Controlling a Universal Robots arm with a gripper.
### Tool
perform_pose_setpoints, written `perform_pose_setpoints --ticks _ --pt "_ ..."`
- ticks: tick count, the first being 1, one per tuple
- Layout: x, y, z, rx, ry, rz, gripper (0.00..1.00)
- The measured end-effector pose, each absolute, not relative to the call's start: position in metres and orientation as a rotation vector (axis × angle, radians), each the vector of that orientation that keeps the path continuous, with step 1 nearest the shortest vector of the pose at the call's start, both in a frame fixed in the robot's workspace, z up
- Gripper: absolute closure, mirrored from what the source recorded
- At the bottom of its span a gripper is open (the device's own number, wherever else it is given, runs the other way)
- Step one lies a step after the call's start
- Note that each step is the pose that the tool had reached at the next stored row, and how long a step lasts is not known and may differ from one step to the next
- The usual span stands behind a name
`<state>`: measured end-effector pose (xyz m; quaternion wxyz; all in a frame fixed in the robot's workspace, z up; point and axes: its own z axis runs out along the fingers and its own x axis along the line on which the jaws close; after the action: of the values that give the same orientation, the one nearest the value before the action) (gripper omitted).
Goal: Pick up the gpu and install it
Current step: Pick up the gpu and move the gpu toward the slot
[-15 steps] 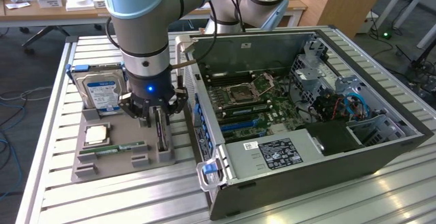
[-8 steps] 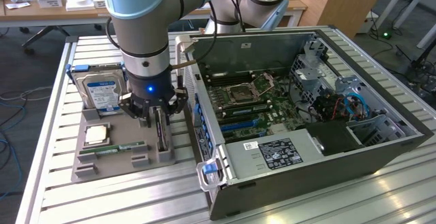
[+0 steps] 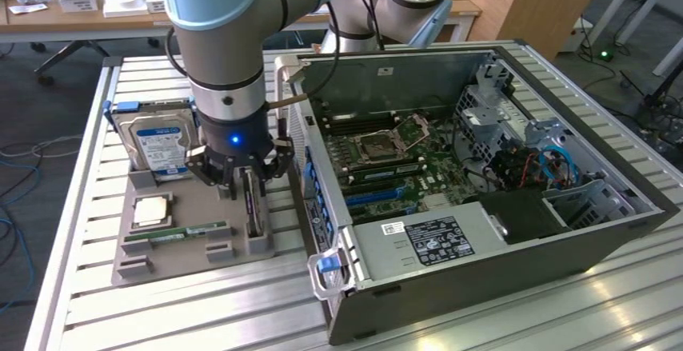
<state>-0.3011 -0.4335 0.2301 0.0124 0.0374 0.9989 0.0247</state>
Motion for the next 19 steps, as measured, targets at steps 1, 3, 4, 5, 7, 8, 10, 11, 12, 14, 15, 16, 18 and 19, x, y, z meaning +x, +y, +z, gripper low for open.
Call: perform_pose_setpoints --ticks 1,3,4,5,7,8,10,11,12,14,15,16,18,19 --pt "-0.3011 -0.4335 0.2301 0.116 3.114 0.077 0.53" --pt "-0.3017 -0.4335 0.2301 0.117 3.114 0.077 0.53" --pt "-0.3019 -0.4335 0.2301 0.117 3.114 0.077 0.53" --pt "-0.3018 -0.4335 0.2301 0.116 3.114 0.077 0.53" --pt "-0.3020 -0.4335 0.2301 0.117 3.114 0.077 0.53" --pt "-0.3020 -0.4335 0.2301 0.116 3.114 0.077 0.53" --pt "-0.3017 -0.4334 0.2300 0.117 3.113 0.077 0.53" --pt "-0.3013 -0.4334 0.2300 0.117 3.114 0.077 0.53" --pt "-0.3010 -0.4334 0.2301 0.117 3.114 0.077 0.53" --pt "-0.3008 -0.4335 0.2301 0.117 3.114 0.077 0.53" --pt "-0.3007 -0.4335 0.2301 0.117 3.114 0.077 0.53" --pt "-0.3007 -0.4335 0.2301 0.116 3.114 0.077 0.53" --pt "-0.3007 -0.4335 0.2301 0.117 3.114 0.077 0.53" --pt "-0.3007 -0.4335 0.2301 0.117 3.114 0.077 0.53"
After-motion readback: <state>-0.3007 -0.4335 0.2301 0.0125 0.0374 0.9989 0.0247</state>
